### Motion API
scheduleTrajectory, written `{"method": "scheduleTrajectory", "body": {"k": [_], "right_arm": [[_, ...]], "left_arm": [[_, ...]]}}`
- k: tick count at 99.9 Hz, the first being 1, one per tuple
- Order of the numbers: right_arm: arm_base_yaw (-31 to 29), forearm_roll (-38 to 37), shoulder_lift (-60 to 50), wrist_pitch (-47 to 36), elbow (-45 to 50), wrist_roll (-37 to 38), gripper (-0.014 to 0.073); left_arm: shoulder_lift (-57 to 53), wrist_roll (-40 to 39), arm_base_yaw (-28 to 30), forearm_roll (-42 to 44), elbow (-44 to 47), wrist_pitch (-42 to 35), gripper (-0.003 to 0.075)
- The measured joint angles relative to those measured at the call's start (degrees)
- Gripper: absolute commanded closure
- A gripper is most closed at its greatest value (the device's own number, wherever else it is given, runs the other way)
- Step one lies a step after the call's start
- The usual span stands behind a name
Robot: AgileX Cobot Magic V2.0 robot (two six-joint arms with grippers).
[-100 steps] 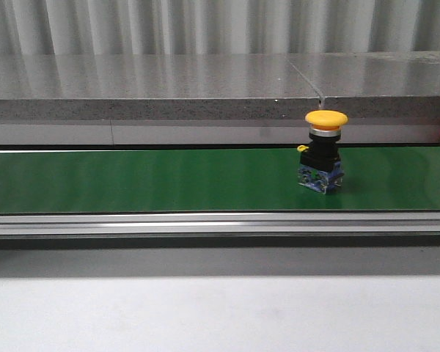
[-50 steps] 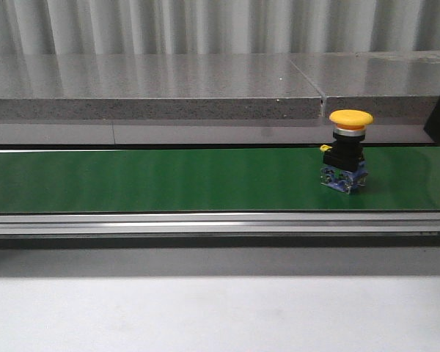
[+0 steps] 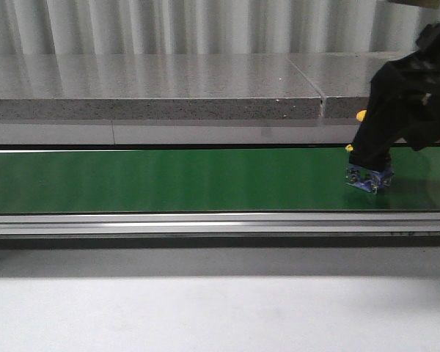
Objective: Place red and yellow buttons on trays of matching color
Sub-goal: 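Grasp the yellow button and lower it into the yellow tray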
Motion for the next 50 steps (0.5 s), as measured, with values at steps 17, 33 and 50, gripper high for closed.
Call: {"method": "scheduleTrajectory", "body": {"k": [17, 33, 50], "right_arm": [[0.85, 0.4, 3.45, -1.49, -2.15, 0.0, 0.0223], [0.85, 0.4, 5.08, -1.23, -2.57, 0.02, 0.0425], [0.49, 0.4, 4.86, -0.09, -2.59, 1.61, 0.0526]], "left_arm": [[0.0, 0.0, 0.0, 0.0, 0.0, 0.0, 0.0741], [0.0, 0.0, 0.0, 0.0, 0.0, 0.0, 0.0741], [0.0, 0.0, 0.0, 0.0, 0.0, 0.0, 0.0741]]}}
